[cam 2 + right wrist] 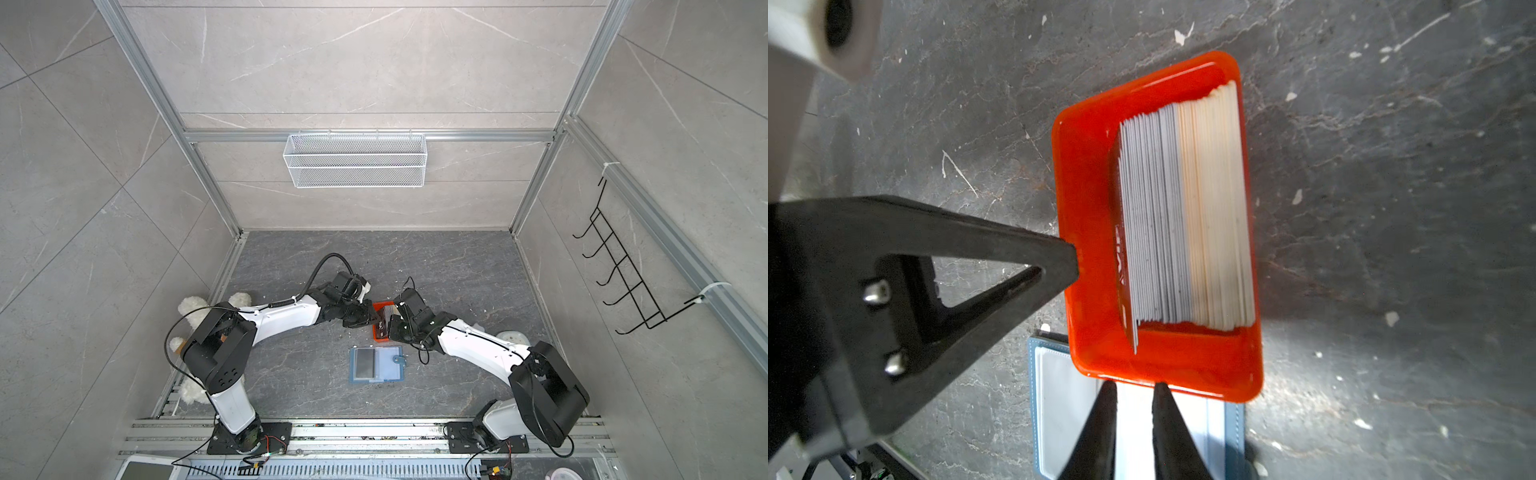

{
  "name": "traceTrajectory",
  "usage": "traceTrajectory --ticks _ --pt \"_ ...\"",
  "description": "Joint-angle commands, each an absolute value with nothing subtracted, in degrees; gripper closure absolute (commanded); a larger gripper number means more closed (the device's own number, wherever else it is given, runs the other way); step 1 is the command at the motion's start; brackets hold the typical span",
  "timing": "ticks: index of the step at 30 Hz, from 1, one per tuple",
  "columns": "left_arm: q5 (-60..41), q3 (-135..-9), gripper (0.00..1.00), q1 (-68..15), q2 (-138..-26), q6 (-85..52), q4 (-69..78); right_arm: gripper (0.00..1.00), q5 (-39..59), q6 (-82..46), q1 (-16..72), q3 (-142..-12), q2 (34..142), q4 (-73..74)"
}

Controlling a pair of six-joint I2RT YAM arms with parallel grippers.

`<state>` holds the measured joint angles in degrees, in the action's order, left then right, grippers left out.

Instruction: Put the credit cards into the card holder

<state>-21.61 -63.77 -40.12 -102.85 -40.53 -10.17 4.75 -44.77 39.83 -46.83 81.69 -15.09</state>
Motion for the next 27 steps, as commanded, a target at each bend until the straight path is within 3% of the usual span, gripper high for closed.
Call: traceTrajectory --ticks 1,11,27 --pt "-22.52 -65.39 0.8 -40.0 -102.97 -40.67 -9.23 0.79 3.95 -43.42 39.73 -48.35 81.65 -16.87" --pt "-21.88 -64.69 0.82 -39.99 -101.95 -40.81 -9.32 0.85 7.26 -45.15 39.72 -48.87 84.69 -14.99" --pt "-22.09 -64.16 0.83 -39.99 -102.22 -41.2 -8.61 0.84 8.34 -46.72 40.14 -50.18 88.85 -14.11"
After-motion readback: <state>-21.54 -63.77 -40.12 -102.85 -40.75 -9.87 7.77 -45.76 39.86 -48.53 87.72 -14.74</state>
